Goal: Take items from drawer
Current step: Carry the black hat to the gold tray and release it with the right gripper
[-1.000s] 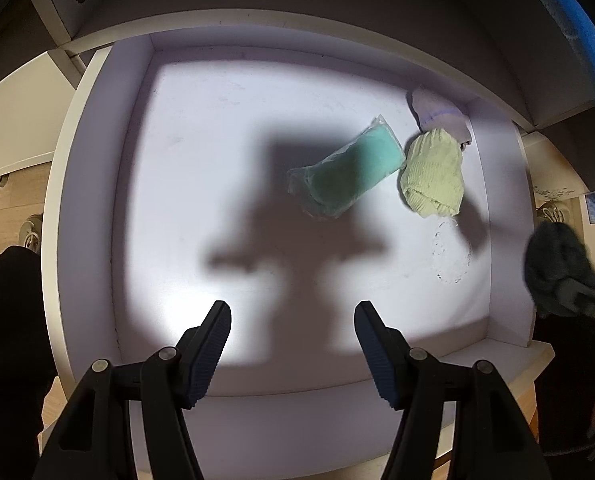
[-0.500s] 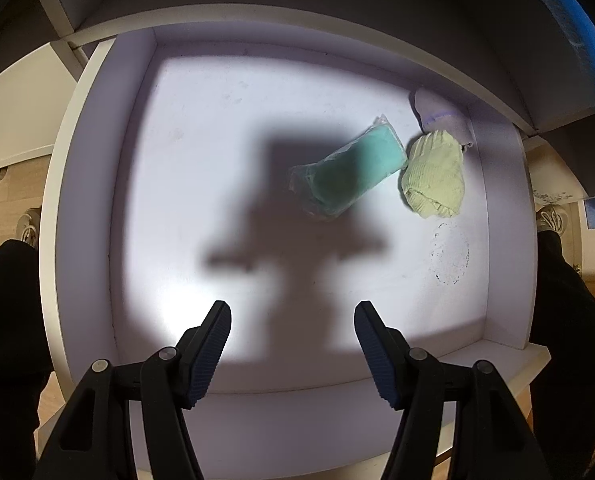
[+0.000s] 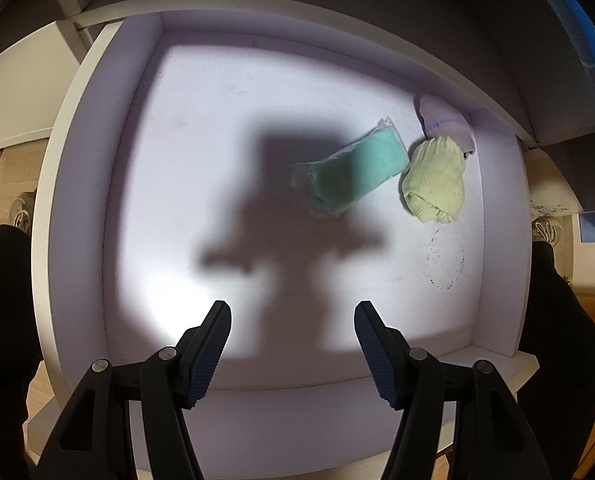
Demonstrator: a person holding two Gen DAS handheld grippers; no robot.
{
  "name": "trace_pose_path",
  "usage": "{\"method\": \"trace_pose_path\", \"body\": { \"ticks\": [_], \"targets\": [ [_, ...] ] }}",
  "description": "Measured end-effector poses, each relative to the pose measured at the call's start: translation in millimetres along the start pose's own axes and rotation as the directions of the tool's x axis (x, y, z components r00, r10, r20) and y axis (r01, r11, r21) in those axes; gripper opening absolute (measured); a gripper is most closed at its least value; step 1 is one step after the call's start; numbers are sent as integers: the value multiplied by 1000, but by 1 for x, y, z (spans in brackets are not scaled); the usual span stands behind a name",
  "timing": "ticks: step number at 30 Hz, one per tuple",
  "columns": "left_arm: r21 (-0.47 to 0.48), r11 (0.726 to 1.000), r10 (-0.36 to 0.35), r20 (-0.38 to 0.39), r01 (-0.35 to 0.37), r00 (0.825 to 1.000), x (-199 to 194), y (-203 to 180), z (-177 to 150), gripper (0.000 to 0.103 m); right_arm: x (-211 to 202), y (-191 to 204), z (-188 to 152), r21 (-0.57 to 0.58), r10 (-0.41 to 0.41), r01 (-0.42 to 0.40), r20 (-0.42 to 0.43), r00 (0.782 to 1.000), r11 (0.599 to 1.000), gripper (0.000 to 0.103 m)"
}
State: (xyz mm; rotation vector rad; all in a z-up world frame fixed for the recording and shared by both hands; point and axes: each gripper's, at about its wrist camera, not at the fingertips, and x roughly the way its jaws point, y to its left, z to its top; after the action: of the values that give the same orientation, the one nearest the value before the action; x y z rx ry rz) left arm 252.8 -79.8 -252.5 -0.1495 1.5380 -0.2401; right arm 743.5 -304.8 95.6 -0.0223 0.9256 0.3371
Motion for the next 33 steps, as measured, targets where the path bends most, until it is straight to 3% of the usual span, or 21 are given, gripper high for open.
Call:
{"method": "trace_pose_path", "body": {
  "ticks": [9,16,25,33],
  "targets": [
    [-45,999,-19,-10,18,1000,1,6,-1,65,58,7,25,-3,-82,82,-69,994,997,44],
    [-44,999,-16,-10,16,1000,0,3,-2,65,77,6,24,21,-70,73,-97,993,997,53],
    [-44,999,9,-17,-10,1000,4,1,0,65,33,-3,-2,56,-3,4,-22,1000,998,56],
    [-36,999,29,-8,-29,1000,2,-5,3,65,-47,-4,-72,96,55,-61,64,996,994,64]
  ]
}}
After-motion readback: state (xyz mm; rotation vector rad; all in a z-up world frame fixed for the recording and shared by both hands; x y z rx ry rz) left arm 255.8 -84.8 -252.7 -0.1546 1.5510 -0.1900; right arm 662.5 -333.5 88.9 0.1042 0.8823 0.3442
